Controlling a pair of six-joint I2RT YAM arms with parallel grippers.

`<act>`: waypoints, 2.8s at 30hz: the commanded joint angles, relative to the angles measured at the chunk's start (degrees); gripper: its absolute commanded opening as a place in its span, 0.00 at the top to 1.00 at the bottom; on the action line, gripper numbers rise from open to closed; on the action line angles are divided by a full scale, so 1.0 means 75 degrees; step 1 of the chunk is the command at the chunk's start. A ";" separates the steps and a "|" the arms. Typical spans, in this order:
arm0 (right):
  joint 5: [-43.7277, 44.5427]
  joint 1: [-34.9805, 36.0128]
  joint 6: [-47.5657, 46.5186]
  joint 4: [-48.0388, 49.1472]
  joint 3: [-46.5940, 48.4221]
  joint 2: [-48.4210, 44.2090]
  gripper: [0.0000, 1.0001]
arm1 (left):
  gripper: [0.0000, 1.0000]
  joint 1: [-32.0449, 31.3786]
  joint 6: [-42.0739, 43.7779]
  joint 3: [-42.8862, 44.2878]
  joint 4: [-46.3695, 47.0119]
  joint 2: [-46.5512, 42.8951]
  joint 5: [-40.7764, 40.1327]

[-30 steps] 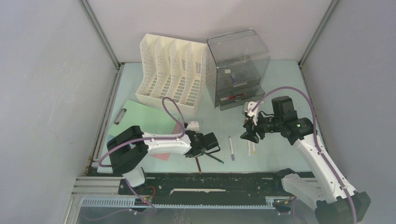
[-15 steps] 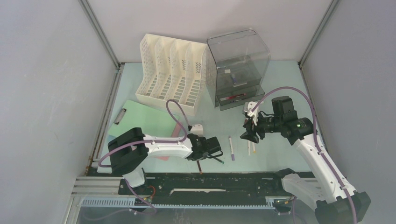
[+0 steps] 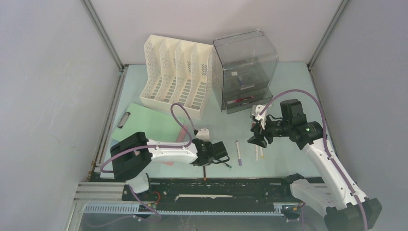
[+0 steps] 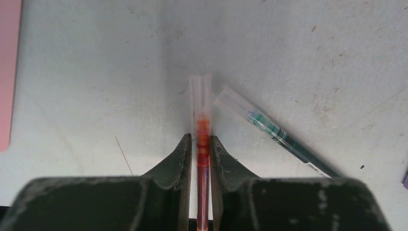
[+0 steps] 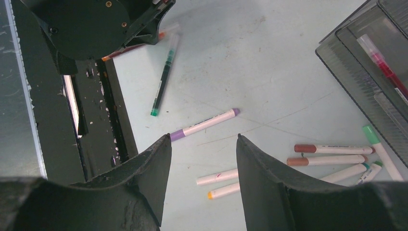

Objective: Organize the desk
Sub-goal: Pick up the stationery from the center of the board.

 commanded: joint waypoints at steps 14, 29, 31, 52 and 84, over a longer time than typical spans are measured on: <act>-0.0304 -0.0043 0.0051 0.0006 0.0112 -0.0032 0.40 | 1.00 0.0094 -0.0071 -0.0545 -0.0427 -0.0125 0.0044; -0.0908 -0.0084 0.0081 -0.0062 0.0104 0.0017 0.40 | 1.00 0.0316 0.0481 -0.1170 0.0597 -0.2053 -0.1198; -0.1038 -0.0099 0.0086 -0.0080 0.0111 0.0017 0.40 | 1.00 0.0417 0.0634 -0.1357 0.1026 -0.2392 -0.1235; -0.3278 -0.0555 0.0528 -0.0076 0.0106 -0.0132 0.40 | 1.00 0.1076 0.4615 -0.2634 0.9087 -0.4694 -0.0371; -0.3241 -0.0733 0.4055 0.2390 -0.0401 -0.0268 0.39 | 1.00 0.1174 0.4998 -0.2157 1.4261 -0.2409 0.3042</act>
